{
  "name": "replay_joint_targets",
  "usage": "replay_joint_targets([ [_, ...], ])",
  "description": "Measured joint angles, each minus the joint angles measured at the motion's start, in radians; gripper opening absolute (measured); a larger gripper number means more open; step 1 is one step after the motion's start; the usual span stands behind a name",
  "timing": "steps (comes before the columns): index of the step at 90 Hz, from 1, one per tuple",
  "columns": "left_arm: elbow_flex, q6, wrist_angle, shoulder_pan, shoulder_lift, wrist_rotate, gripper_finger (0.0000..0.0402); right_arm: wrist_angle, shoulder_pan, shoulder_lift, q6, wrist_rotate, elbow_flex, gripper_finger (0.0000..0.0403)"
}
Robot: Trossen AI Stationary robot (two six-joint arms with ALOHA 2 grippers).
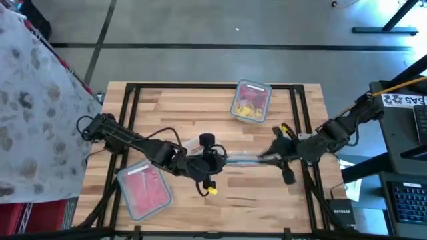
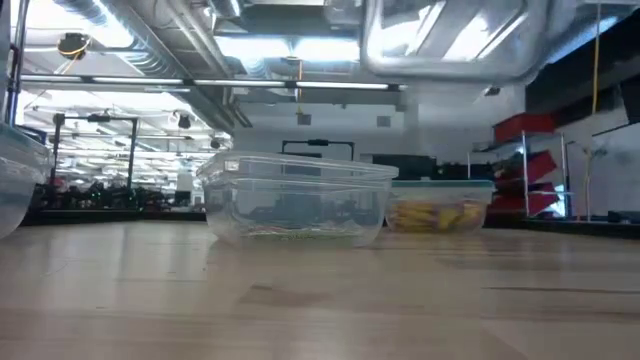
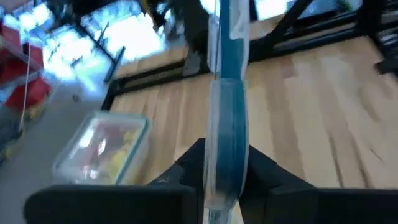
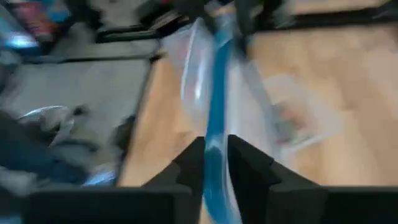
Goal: Sort candy
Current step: Close the square transparent bin
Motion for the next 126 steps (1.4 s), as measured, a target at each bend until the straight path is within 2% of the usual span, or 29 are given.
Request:
replay_joint_targets([
  [10, 0.007, -0.084, -0.059, 0.002, 0.0, -0.006, 0.0037, -0.022, -0.04, -0.003, -0.098, 0.09, 0.053, 0.0145],
  [26, 0.007, -0.33, -0.146, -0.002, -0.046, -0.019, 0.0036, -0.176, -0.096, -0.006, -0.154, 0.129, 0.207, 0.0231],
  [36, 0.008, -0.493, -0.165, -0.001, -0.106, -0.092, 0.0036, -0.342, -0.099, -0.034, -0.05, 0.161, 0.219, 0.025],
  [46, 0.006, -0.635, -0.169, 0.002, -0.174, -0.13, 0.0035, -0.384, -0.09, -0.097, 0.074, 0.138, 0.107, 0.0252],
  [57, 0.006, -0.769, -0.167, 0.002, -0.253, -0.138, 0.0035, -0.242, -0.07, -0.162, 0.155, 0.09, -0.086, 0.0253],
  [73, 0.005, -0.911, -0.168, 0.013, -0.35, -0.069, 0.0034, 0.169, -0.073, -0.192, 0.143, 0.022, -0.308, 0.0253],
  [83, 0.005, -0.906, -0.163, 0.024, -0.383, 0.0, 0.0034, 0.421, -0.086, -0.167, 0.116, 0.021, -0.387, 0.0253],
  [97, 0.003, -0.9, -0.15, 0.029, -0.39, 0.068, 0.0034, 0.613, -0.179, -0.128, 0.122, 0.006, -0.421, 0.0253],
  [106, 0.003, -0.881, -0.101, 0.026, -0.39, 0.102, 0.0033, 0.7, -0.257, -0.119, 0.121, -0.095, -0.421, 0.0253],
  [118, 0.003, -0.855, -0.06, 0.025, -0.391, 0.106, 0.0033, 0.722, -0.349, -0.108, 0.123, -0.321, -0.421, 0.0253],
  [126, 0.003, -0.853, -0.057, 0.026, -0.391, 0.1, 0.0033, 0.78, -0.375, -0.098, 0.119, -0.434, -0.421, 0.0253],
])
